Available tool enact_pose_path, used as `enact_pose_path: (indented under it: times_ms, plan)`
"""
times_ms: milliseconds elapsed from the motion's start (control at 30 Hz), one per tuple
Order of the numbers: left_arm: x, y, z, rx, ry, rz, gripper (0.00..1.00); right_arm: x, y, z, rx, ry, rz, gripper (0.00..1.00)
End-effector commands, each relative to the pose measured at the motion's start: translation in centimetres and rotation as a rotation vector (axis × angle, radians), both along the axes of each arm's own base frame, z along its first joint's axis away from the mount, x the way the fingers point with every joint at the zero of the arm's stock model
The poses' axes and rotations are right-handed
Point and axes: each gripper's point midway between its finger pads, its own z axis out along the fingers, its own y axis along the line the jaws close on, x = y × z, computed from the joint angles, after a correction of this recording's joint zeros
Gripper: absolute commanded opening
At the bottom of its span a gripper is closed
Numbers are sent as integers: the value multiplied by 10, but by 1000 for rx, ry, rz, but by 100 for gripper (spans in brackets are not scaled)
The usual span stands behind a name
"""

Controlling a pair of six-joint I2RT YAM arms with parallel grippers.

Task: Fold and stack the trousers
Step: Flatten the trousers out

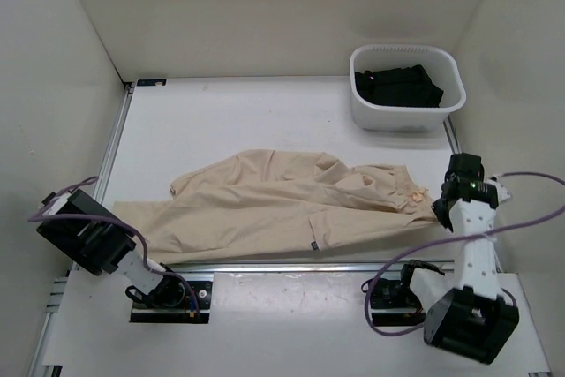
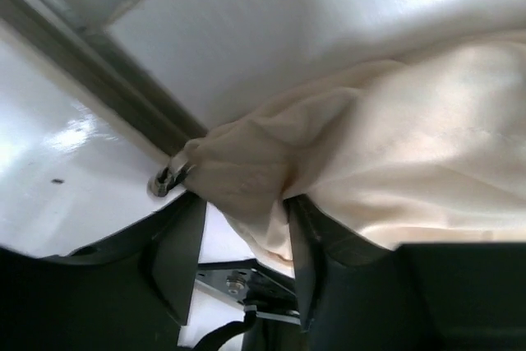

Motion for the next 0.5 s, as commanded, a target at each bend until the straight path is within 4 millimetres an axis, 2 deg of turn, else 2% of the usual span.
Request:
enact_pose_path:
  times_ms: [0,33,67,100,133,167,233,267,300,333,367,400,467]
  plan:
    - [1,30,9,176,-11,13,57,-59,-27,10,-200,58,-209,42]
    - [0,28,17,191,-21,14,61,-56,-29,13,-208,28,-202,62]
    - [4,19,25,147,-50,11,66,-49,-31,17,-219,-13,-195,71]
    - [9,19,34,143,-79,10,71,-42,-31,23,-219,-47,-182,79]
    - [18,19,47,156,-117,-3,77,-37,-30,27,-216,-56,-141,81]
    - [36,22,67,164,-183,-29,79,-25,-32,36,-220,-88,-122,82]
    - [55,27,90,200,-251,-65,80,-13,-34,47,-234,-101,-46,82]
    - [76,28,111,231,-310,-116,81,-4,-32,53,-234,-129,-1,82]
    - [85,25,119,230,-328,-147,82,17,-26,62,-209,-182,59,82]
    - [90,17,125,217,-326,-179,82,28,-20,66,-194,-206,116,82]
    - [107,1,123,167,-326,-253,82,39,-17,66,-181,-194,186,82]
    - [120,-5,131,153,-339,-298,82,55,-10,76,-165,-239,239,82]
    - [136,-33,123,44,-303,-392,82,75,13,72,-53,-256,355,82]
